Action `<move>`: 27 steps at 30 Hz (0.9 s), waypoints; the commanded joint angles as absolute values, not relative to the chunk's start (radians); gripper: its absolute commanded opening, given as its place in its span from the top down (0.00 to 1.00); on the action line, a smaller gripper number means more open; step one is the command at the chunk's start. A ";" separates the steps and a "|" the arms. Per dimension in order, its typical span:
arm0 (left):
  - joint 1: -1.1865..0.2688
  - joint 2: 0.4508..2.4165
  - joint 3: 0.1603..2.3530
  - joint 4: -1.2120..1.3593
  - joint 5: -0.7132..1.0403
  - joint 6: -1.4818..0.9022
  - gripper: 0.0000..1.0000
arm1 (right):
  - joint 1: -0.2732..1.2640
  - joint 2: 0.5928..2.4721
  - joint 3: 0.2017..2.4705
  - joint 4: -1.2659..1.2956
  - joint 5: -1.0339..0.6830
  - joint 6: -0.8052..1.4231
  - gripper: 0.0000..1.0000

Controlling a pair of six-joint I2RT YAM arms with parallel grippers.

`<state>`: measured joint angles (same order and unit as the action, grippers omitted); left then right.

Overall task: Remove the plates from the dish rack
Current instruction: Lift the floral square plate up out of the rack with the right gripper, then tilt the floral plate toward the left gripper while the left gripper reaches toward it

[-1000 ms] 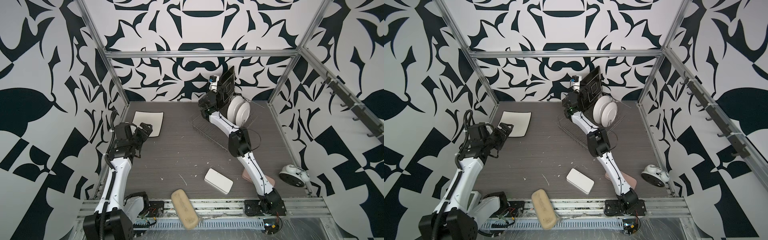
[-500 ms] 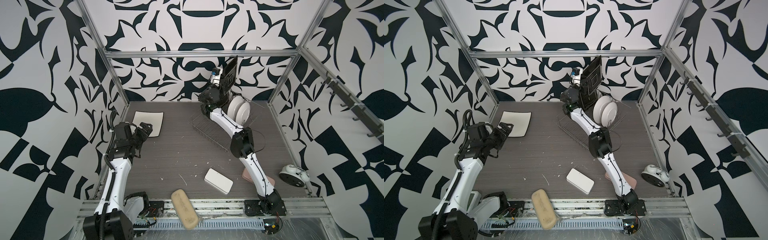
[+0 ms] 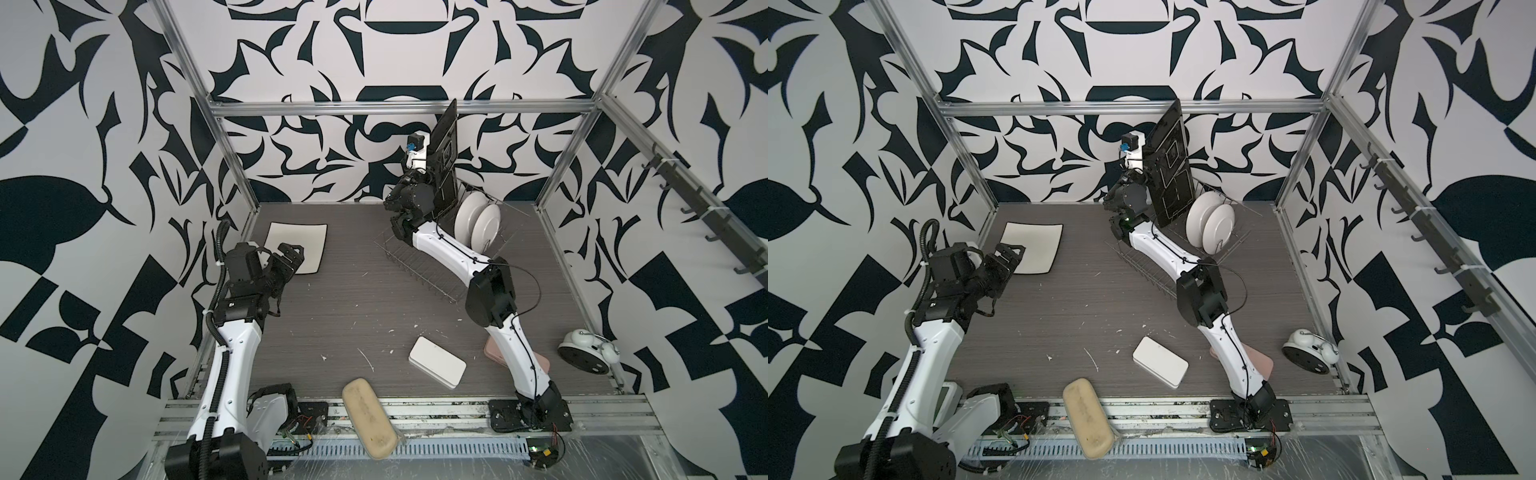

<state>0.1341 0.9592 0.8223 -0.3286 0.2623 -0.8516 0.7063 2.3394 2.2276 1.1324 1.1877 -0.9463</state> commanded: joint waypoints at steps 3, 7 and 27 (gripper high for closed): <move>0.133 0.944 0.905 -0.377 0.316 -0.871 0.01 | 0.752 2.038 2.025 1.246 0.933 -0.818 1.00; 0.133 0.920 0.962 -0.419 0.351 -0.870 0.01 | 0.762 1.921 1.955 1.093 0.921 -0.641 1.00; 0.133 0.837 0.983 -0.225 0.491 -1.090 0.01 | 0.705 1.470 1.650 0.503 0.519 0.305 1.00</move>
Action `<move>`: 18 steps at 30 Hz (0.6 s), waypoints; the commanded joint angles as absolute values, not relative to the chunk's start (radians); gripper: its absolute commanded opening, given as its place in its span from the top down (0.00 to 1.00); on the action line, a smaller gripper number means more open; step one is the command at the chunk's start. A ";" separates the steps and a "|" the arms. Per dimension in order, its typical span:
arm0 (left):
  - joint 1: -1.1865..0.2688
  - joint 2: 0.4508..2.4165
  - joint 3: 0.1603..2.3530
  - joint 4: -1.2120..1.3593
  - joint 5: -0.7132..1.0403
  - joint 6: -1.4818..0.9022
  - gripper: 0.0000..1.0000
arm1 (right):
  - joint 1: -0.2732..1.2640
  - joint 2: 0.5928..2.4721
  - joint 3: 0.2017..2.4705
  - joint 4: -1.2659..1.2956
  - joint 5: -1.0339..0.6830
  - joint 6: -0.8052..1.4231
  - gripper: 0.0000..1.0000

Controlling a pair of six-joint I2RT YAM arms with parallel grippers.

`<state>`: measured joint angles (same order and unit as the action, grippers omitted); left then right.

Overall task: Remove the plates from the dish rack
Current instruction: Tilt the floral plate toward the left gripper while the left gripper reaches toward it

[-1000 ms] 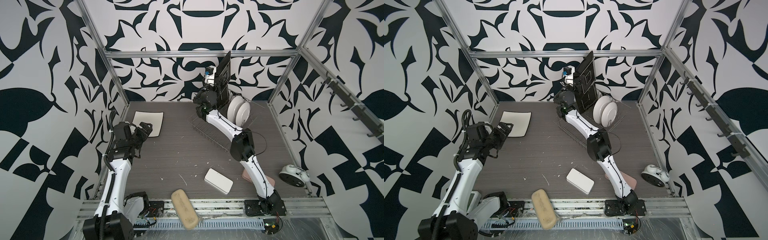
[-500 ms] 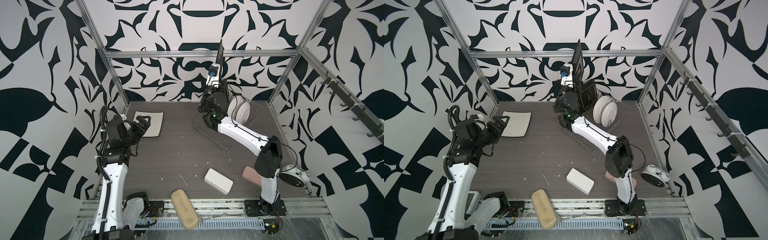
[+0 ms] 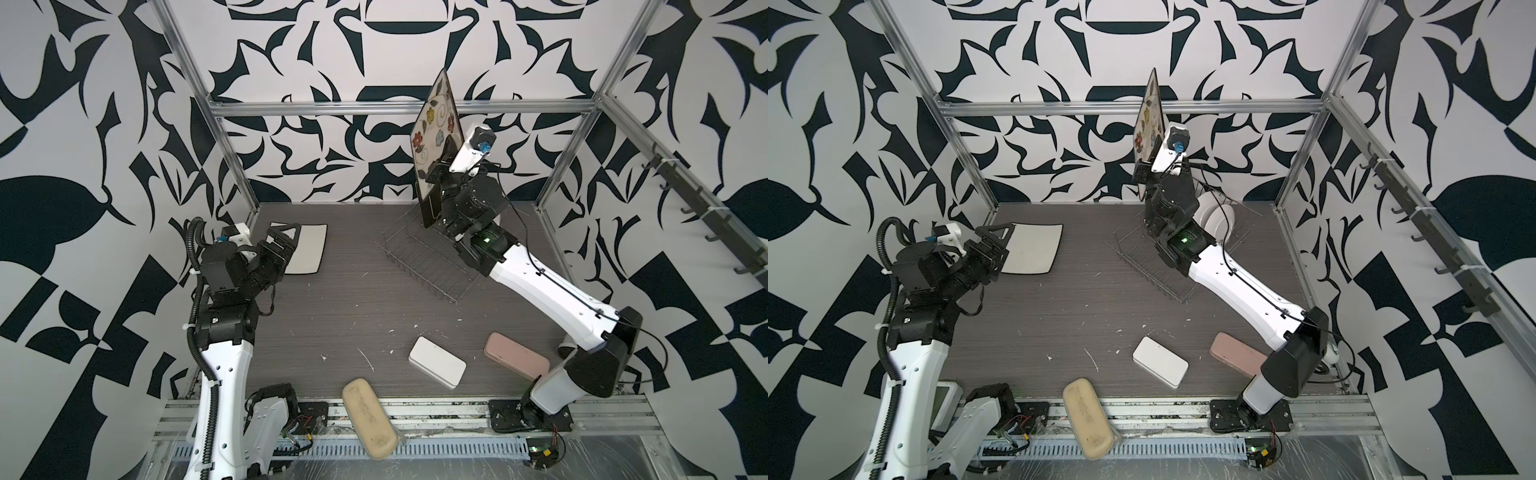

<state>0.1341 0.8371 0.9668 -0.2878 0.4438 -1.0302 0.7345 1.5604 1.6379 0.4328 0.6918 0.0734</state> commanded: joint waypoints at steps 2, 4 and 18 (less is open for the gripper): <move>0.133 0.842 0.982 -0.216 0.500 -1.099 0.01 | 0.682 1.456 1.621 0.479 0.466 0.399 1.00; 0.133 0.839 0.975 -0.198 0.505 -1.108 0.00 | 0.668 1.454 1.596 0.479 0.420 0.436 1.00; 0.129 0.883 0.782 0.084 0.559 -1.261 0.01 | 0.522 1.364 1.286 0.524 0.229 0.841 1.00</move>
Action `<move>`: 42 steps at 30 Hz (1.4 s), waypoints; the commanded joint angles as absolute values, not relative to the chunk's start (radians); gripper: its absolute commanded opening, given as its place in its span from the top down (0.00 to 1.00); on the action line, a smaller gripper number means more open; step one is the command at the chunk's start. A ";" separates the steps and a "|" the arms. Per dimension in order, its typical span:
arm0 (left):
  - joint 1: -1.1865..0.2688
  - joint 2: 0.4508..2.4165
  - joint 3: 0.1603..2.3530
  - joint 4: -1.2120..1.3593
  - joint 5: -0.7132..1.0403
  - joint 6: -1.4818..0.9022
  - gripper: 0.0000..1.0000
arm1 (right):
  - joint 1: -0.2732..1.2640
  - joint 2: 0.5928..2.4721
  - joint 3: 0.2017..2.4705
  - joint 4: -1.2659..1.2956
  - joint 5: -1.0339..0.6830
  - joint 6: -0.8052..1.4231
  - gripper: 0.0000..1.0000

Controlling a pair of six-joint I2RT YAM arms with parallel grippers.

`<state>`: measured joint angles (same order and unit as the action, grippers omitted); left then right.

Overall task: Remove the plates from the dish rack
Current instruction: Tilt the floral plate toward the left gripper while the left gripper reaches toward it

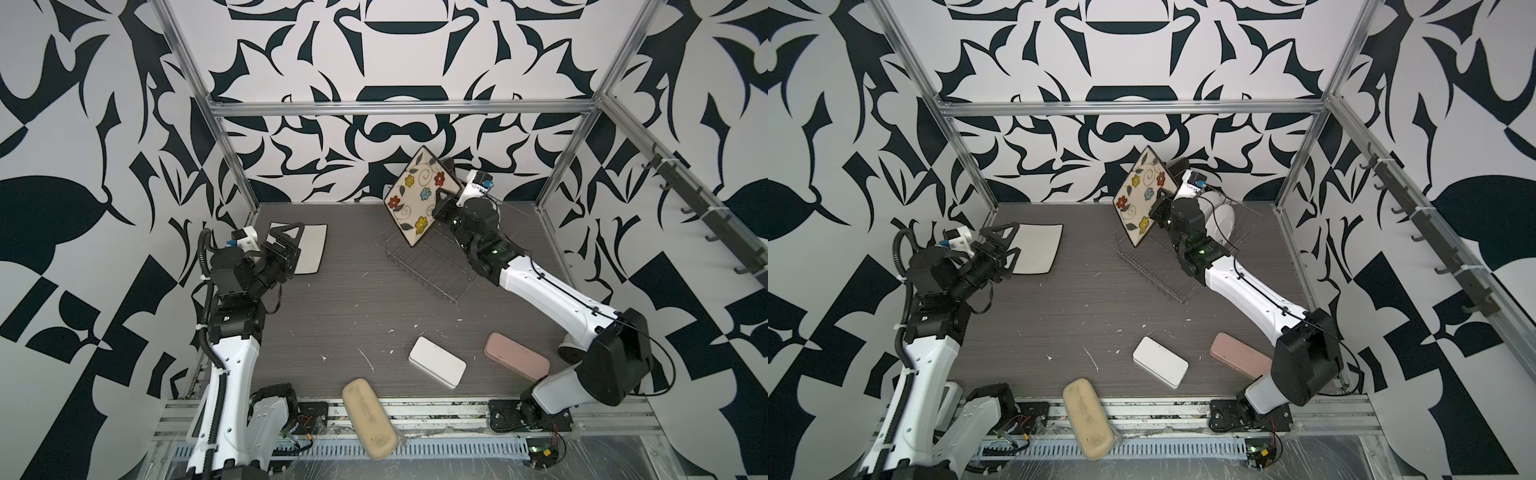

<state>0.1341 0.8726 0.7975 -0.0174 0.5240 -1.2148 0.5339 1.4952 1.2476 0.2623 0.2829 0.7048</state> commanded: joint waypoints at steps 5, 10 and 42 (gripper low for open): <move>0.096 0.887 0.764 0.093 0.526 -1.247 0.01 | 0.522 1.341 1.231 0.528 0.184 0.871 1.00; 0.058 0.917 0.754 0.121 0.526 -1.253 0.01 | 0.522 1.345 1.132 0.653 0.107 0.997 1.00; -0.165 1.233 0.707 0.521 0.517 -1.388 0.00 | 0.556 1.396 0.994 0.824 -0.002 1.267 1.00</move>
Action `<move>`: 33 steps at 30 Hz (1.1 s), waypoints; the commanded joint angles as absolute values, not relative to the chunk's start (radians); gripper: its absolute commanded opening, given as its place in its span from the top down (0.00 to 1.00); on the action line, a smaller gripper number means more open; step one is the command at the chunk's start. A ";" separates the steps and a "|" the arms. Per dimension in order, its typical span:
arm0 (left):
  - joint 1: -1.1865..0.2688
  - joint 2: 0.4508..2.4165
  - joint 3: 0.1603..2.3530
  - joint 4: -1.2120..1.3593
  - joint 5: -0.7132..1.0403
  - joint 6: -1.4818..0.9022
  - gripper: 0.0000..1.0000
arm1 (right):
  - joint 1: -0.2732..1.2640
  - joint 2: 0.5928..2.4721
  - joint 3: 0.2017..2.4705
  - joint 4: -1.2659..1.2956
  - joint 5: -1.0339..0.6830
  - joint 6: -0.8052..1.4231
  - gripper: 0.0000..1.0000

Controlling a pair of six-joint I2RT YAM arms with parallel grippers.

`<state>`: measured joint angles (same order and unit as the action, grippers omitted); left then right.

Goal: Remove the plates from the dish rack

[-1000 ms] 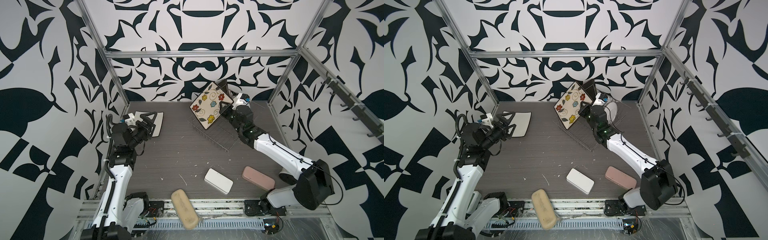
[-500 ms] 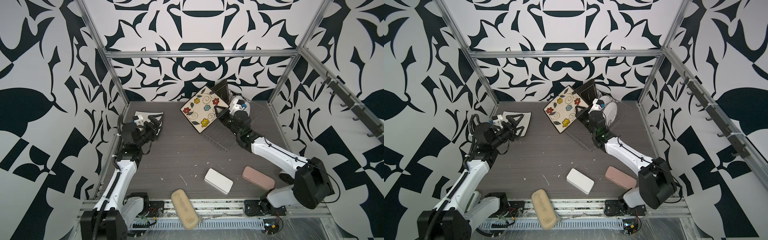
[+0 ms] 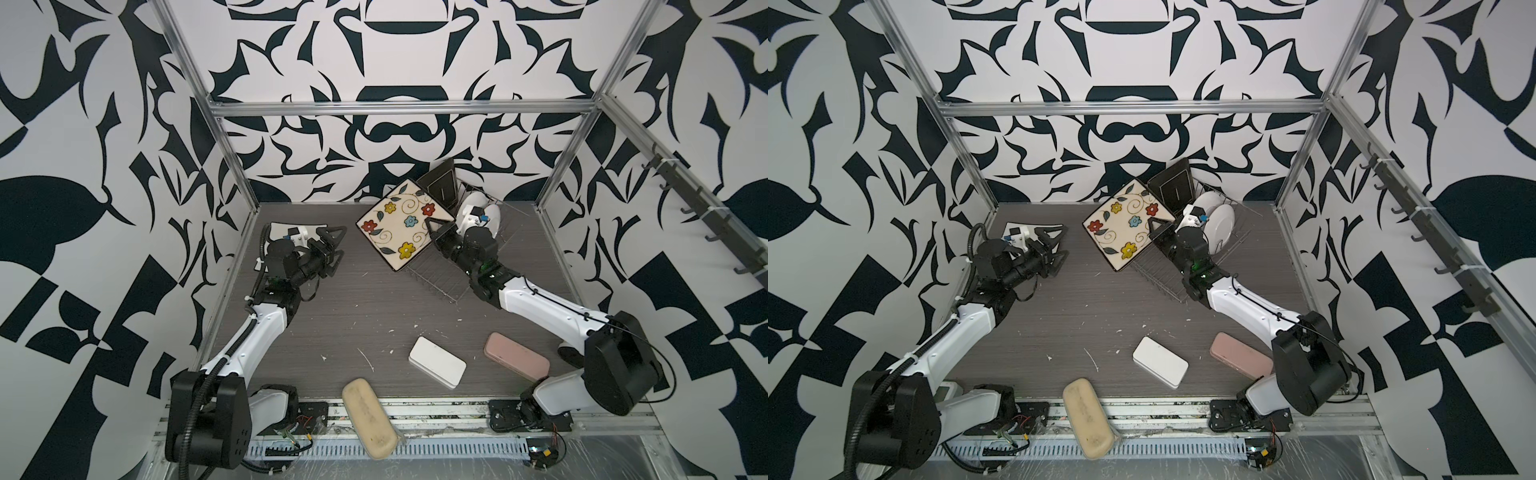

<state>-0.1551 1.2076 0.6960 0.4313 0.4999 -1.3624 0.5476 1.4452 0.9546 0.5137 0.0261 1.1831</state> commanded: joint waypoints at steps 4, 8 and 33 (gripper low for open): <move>-0.198 1.267 0.715 0.560 0.516 -1.397 0.02 | 0.567 1.415 0.989 0.860 -0.015 1.287 1.00; -0.225 1.318 0.738 0.560 0.525 -1.379 0.04 | 0.579 1.418 0.988 0.864 -0.009 1.289 1.00; -0.307 1.423 0.785 0.635 0.517 -1.431 0.48 | 0.621 1.408 0.921 0.953 0.091 1.333 1.00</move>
<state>-0.2996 1.4155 0.7479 0.5949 0.5152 -1.4250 0.6216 1.4788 0.8791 0.6456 0.0570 1.2739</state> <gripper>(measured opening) 0.527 0.167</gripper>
